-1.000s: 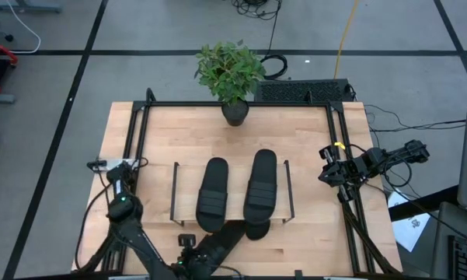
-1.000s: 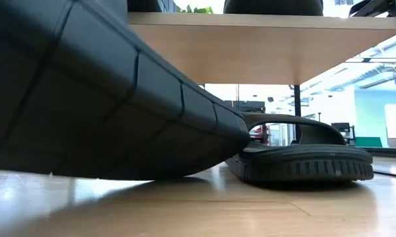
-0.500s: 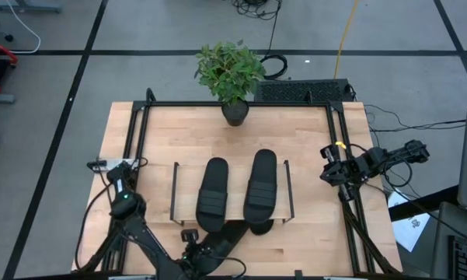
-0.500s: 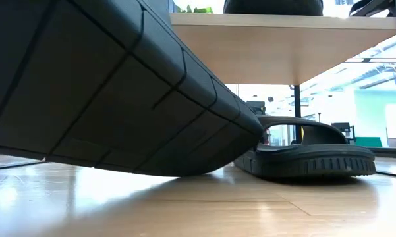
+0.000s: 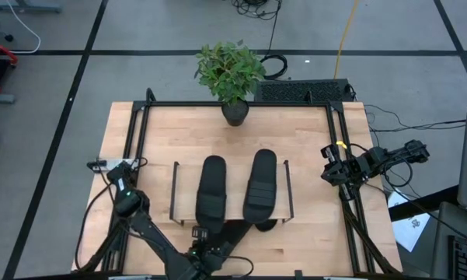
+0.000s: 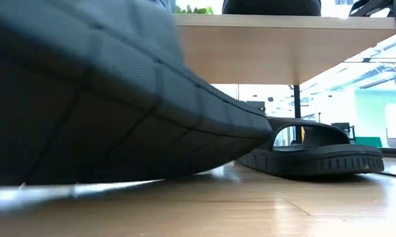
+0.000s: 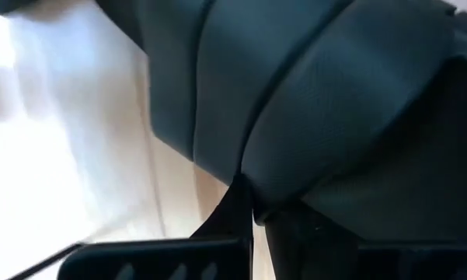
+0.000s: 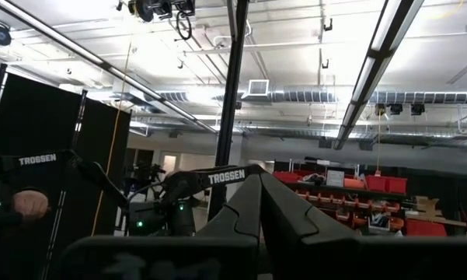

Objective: Pick and place slides into the shelf
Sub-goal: Put the black slipper under the shelf, then adjust the black slipper on the shelf

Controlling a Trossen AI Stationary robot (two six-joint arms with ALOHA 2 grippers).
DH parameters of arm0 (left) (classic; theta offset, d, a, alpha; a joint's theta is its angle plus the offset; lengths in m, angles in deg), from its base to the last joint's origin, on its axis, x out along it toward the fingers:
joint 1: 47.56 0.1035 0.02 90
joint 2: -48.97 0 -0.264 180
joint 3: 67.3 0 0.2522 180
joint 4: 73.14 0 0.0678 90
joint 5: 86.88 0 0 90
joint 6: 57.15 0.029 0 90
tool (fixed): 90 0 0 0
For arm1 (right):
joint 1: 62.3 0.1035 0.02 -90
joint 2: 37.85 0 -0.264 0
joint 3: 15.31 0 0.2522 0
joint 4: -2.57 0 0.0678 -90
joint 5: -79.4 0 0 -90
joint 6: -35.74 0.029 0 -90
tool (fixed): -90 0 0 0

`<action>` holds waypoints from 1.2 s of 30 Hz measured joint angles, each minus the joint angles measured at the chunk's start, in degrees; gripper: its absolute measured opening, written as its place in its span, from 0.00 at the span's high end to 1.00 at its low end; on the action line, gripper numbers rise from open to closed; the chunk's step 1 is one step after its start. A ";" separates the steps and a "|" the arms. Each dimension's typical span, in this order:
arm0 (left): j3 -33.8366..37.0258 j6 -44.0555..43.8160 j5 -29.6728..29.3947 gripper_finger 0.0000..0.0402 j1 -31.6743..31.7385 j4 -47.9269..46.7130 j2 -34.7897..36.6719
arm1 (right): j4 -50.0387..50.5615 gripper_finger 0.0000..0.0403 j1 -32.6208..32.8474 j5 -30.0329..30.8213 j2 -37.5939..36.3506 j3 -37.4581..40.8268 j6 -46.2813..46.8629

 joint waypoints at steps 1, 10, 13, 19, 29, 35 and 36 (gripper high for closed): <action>0.51 -0.03 0.88 0.98 -0.33 -0.24 0.00 | -0.01 1.00 0.00 0.01 0.00 0.00 0.00; 3.29 -1.65 3.00 0.77 -2.55 2.88 -0.01 | 0.32 1.00 0.00 0.04 0.00 0.00 0.58; 2.47 -2.28 2.78 0.67 -2.61 2.18 -0.44 | 0.32 1.00 0.00 0.07 0.00 0.00 0.90; -1.07 -7.35 -6.28 0.55 -2.53 -4.35 -0.28 | 0.30 1.00 0.00 0.09 0.00 0.00 0.63; -1.85 -5.84 -18.64 0.62 -2.22 -3.90 3.58 | 1.02 1.00 0.00 0.10 0.14 -0.01 0.34; -1.87 -4.65 -21.61 0.69 0.22 -4.04 4.37 | 0.90 1.00 0.00 0.11 0.17 0.00 1.37; -1.87 -4.28 -20.68 0.70 0.71 -4.01 4.37 | 0.87 1.00 0.00 0.10 0.17 -0.01 1.75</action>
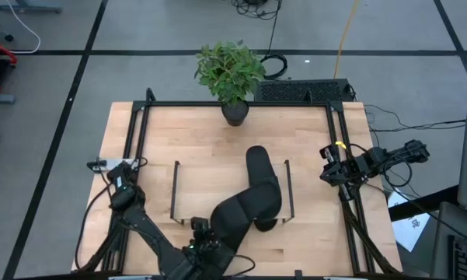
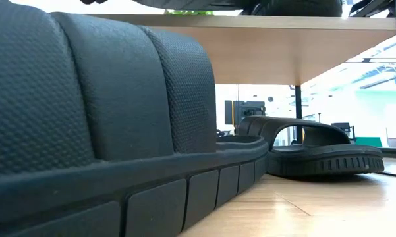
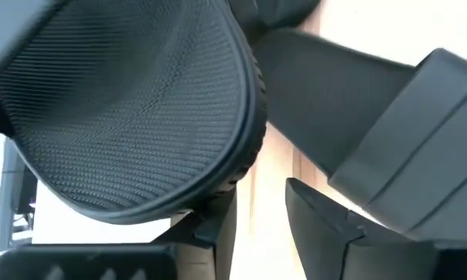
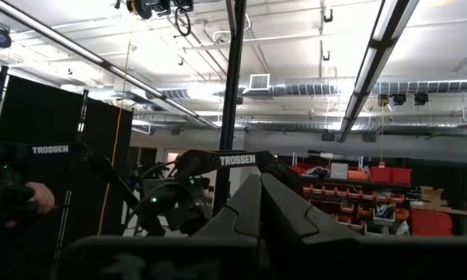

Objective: Pick and place slides into the shelf
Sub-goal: Adjust the black slipper on the shelf

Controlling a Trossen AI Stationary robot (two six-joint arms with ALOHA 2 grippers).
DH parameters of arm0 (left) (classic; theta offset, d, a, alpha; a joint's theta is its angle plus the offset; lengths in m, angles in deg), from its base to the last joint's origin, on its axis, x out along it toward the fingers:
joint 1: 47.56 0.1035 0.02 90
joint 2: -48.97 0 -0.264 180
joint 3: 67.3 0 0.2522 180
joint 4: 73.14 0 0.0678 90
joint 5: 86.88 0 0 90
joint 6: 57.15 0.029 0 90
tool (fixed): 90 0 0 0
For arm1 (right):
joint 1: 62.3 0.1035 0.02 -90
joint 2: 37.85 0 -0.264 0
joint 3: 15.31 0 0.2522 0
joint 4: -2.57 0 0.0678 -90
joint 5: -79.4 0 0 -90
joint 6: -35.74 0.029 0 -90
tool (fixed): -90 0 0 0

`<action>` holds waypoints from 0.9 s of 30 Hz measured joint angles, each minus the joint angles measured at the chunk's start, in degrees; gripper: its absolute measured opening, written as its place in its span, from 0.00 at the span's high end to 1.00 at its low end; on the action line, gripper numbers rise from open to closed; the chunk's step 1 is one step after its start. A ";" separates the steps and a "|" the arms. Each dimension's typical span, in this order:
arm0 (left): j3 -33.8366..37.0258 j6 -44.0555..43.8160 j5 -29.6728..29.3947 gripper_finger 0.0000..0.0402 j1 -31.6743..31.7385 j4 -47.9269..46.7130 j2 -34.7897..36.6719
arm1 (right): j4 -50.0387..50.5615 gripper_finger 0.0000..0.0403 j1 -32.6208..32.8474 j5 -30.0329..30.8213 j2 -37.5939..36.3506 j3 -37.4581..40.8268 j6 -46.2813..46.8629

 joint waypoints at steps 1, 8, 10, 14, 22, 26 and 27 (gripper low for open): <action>0.00 0.50 1.10 0.71 0.39 -0.04 0.00 | 0.00 1.00 0.00 -0.01 0.00 -0.01 0.09; 0.72 4.58 3.11 0.75 2.60 -0.15 0.00 | 0.46 1.00 0.00 -0.12 0.06 -0.01 1.15; 0.72 5.34 0.93 0.75 3.41 0.00 0.00 | 0.53 1.00 -0.01 -0.14 0.41 -0.21 1.30; 0.72 5.48 -1.57 0.75 5.62 0.11 0.02 | 6.58 1.00 0.21 -0.73 3.49 -2.77 2.44; 2.39 7.32 -0.13 0.75 8.91 -0.10 0.25 | 7.85 1.00 5.79 4.55 20.44 -11.97 -6.21; 2.40 7.68 0.84 0.75 8.20 -0.11 0.37 | 7.81 1.00 6.83 12.23 27.31 -14.79 -9.69; 2.40 6.96 1.47 0.75 7.81 -0.11 0.37 | 7.98 1.00 6.84 12.29 28.51 -15.36 -10.27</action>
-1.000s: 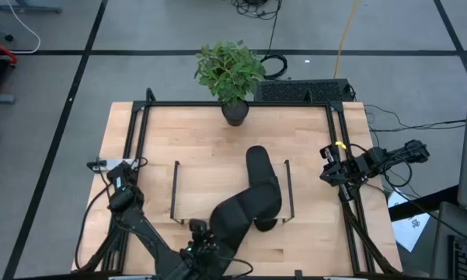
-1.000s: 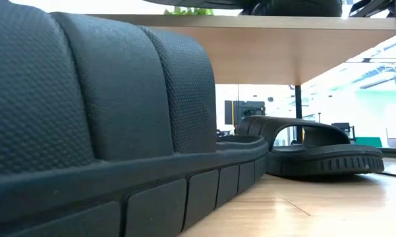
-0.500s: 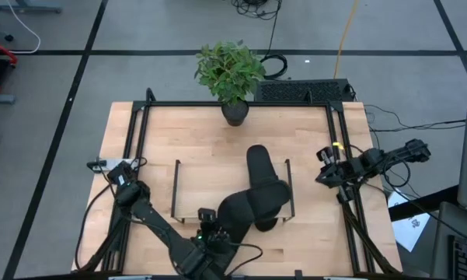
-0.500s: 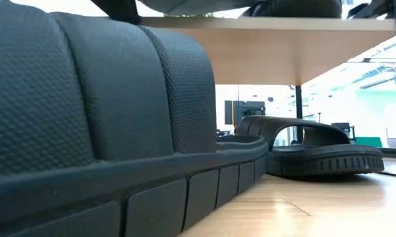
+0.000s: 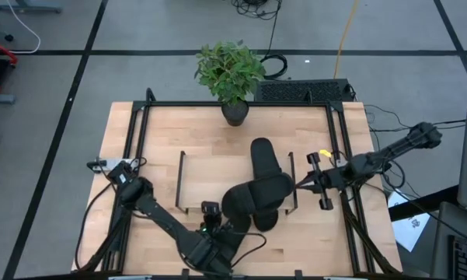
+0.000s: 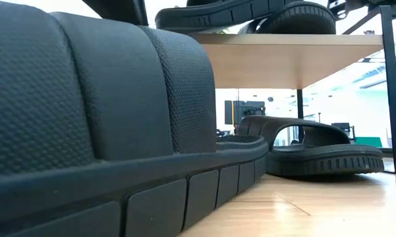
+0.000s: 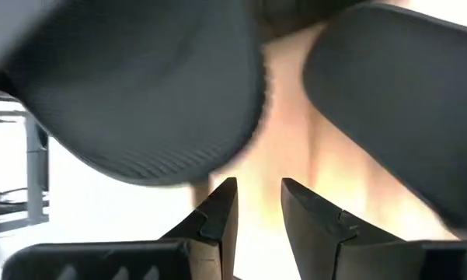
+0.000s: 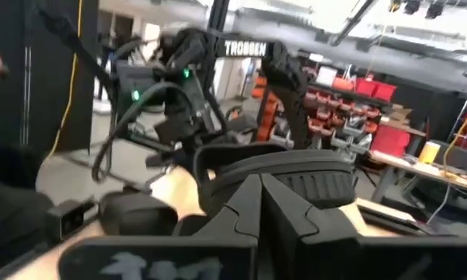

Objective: Pick and place slides into the shelf
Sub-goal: Adjust the black slipper on the shelf

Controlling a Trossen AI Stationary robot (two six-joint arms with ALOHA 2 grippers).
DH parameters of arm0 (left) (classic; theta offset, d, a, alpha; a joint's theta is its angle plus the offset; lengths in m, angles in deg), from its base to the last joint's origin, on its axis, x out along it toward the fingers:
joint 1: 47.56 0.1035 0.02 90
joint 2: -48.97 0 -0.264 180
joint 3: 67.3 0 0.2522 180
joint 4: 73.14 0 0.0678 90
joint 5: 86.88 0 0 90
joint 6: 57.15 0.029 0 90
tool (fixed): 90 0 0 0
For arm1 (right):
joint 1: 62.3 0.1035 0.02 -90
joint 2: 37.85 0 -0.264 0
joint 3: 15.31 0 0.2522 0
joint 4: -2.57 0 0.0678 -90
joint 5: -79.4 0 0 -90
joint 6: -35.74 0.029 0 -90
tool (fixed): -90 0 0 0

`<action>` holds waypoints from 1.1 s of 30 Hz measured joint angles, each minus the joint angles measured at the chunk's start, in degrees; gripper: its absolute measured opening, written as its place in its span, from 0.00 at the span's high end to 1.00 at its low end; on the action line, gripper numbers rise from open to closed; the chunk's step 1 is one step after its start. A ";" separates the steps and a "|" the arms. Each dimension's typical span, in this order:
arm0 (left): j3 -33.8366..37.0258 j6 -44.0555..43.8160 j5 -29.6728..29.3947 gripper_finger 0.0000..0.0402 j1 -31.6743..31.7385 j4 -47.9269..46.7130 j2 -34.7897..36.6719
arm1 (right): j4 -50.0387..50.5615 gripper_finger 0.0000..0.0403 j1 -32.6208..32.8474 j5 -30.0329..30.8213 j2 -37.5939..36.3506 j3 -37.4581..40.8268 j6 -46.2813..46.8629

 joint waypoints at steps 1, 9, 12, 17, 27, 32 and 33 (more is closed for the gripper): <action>0.00 -0.56 0.89 0.75 -0.45 -0.01 0.03 | 0.21 1.00 0.01 -0.06 0.90 -0.34 -0.12; 0.00 -6.10 8.51 0.75 -4.86 0.53 2.52 | 0.06 1.00 0.02 -0.22 2.40 -1.02 2.55; 0.00 -10.09 8.92 0.75 -6.37 1.01 4.56 | 0.02 1.00 0.09 -0.22 2.35 -1.05 3.16; 0.00 -15.37 6.74 0.75 -10.35 0.99 8.07 | 0.02 1.00 1.66 -0.29 2.23 -1.05 3.17; -0.04 -17.62 -27.57 0.76 -23.17 0.09 16.94 | 0.06 1.00 8.59 8.76 -1.69 -1.11 -1.62; -0.04 -9.67 -34.60 0.83 -23.56 0.09 21.33 | 1.09 1.00 10.73 10.38 -2.76 -1.16 -3.20; -0.04 -6.45 -34.94 0.85 -23.00 0.09 22.42 | 1.07 1.00 10.90 10.36 -2.78 -1.16 -3.49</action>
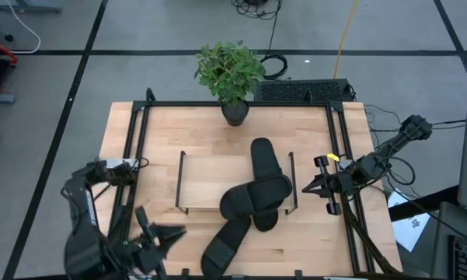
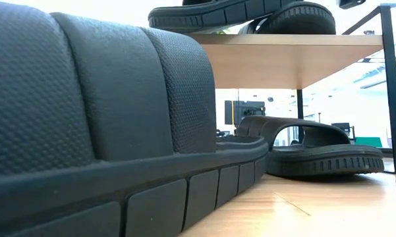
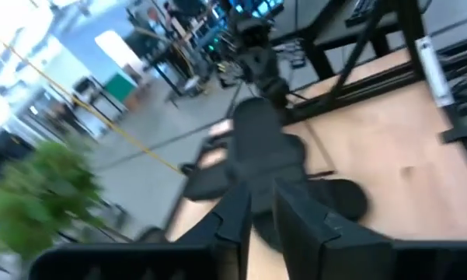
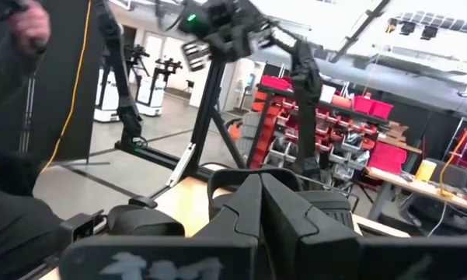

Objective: Pick and place slides into the shelf
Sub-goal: Adjust the black slipper on the shelf

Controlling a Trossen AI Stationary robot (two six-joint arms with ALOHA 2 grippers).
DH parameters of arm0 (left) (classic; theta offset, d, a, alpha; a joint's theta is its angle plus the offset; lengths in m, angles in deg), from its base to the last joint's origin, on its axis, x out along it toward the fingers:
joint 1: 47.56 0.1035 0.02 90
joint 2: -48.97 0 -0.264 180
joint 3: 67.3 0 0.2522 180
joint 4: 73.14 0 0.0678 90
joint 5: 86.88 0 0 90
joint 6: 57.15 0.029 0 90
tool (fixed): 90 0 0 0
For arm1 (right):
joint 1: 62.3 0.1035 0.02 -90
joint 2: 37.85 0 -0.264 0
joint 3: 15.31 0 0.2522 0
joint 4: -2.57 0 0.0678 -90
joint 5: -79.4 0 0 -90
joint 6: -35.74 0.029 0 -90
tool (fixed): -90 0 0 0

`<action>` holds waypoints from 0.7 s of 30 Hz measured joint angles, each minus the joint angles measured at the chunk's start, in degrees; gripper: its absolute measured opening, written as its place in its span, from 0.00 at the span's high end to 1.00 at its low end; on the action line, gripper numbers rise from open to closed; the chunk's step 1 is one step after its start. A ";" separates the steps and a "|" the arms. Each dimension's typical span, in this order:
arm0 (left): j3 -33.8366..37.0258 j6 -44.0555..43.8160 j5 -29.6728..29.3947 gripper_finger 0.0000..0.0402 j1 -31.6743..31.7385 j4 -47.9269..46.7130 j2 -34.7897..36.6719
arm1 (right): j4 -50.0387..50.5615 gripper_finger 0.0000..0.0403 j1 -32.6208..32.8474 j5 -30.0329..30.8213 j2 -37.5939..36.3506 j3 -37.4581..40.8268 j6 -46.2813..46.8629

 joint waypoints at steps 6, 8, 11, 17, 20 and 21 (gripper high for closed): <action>0.00 8.99 -7.37 0.93 2.96 -0.02 9.43 | -0.14 1.00 0.08 -0.11 -0.48 0.00 -1.10; 0.00 11.69 -9.48 0.95 3.89 -0.02 13.14 | 0.03 1.00 0.26 -0.15 -0.83 0.00 -1.17; 0.60 15.86 -10.40 0.98 5.68 0.02 18.18 | 1.94 1.00 0.34 -0.25 -1.81 0.00 -1.48; 7.01 19.26 -11.14 0.98 10.98 -0.02 28.28 | 4.50 1.00 0.29 -0.08 -3.95 0.00 -1.67; 12.21 20.42 -11.71 0.99 12.56 -0.04 34.18 | 4.49 1.00 0.28 -0.11 -4.26 0.00 -1.78; 13.94 20.89 -11.48 0.99 12.66 -0.06 36.21 | 4.66 1.00 0.27 -0.13 -4.21 0.00 -1.82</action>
